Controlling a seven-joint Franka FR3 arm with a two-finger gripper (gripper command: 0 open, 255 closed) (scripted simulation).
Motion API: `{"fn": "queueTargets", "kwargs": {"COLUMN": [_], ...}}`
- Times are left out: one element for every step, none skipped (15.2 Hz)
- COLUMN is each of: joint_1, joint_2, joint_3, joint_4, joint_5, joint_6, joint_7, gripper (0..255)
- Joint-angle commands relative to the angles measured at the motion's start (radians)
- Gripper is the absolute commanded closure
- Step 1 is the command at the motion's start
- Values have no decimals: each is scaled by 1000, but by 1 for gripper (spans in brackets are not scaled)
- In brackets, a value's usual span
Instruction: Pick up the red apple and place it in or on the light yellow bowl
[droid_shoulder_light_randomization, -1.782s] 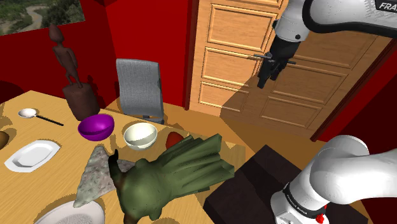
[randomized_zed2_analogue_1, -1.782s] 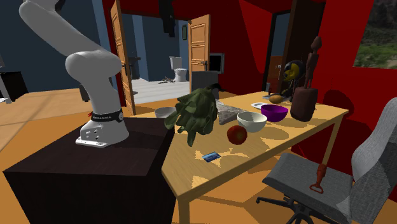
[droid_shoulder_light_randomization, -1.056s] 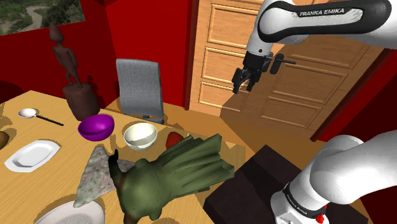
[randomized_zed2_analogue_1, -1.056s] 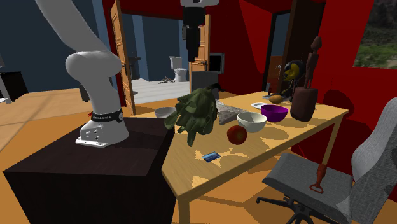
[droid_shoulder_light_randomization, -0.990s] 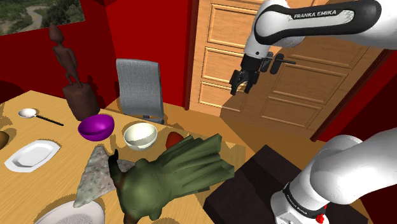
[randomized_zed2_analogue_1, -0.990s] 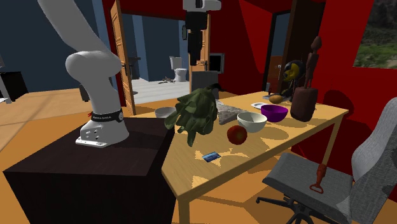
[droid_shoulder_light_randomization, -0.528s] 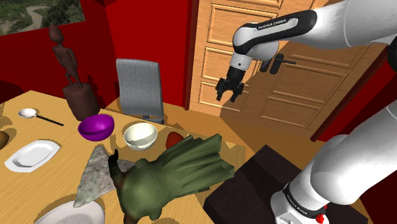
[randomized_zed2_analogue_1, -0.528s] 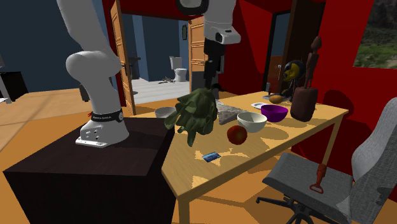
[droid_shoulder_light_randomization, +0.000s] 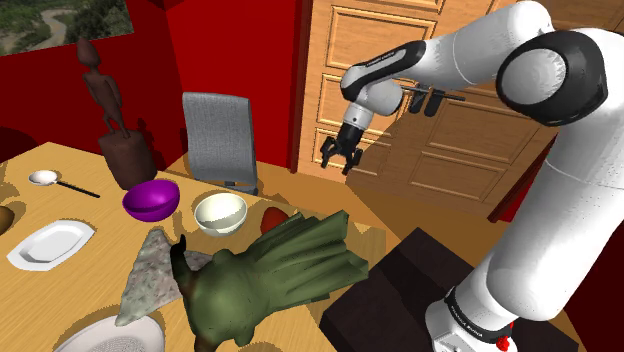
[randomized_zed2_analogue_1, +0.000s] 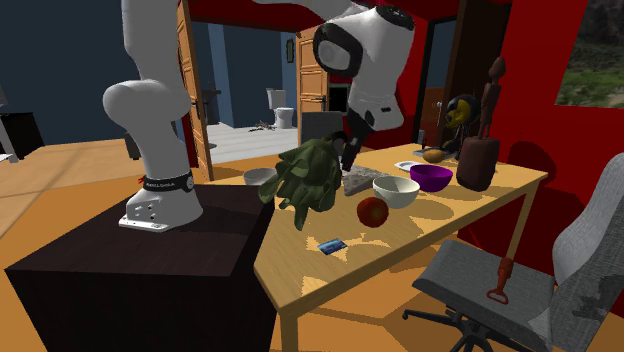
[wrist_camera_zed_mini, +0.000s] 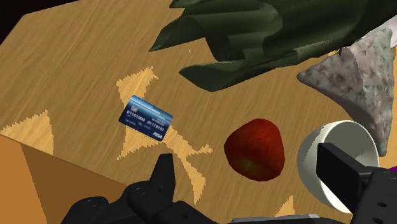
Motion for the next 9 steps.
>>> {"fn": "queueTargets", "kwargs": {"joint_1": [-12,-21,-30,-39,-49,-59,-69,-79,-89], "joint_2": [92,135,177,220,262,304,346,388,430], "joint_3": [8,14,21,29,37,46,56,66,76], "joint_4": [51,78,105,133,161,191,221,253,285], "joint_5": [72,104,135,165,193,221,248,273,298], "joint_6": [-4,-10,-15,-22,-28,-35,-42,-49,-56], "joint_7": [-16,-22,-26,-30,-32,-33,-32,-31,-28], "gripper": [0,0,0,0,0,0,0,0,0]}}
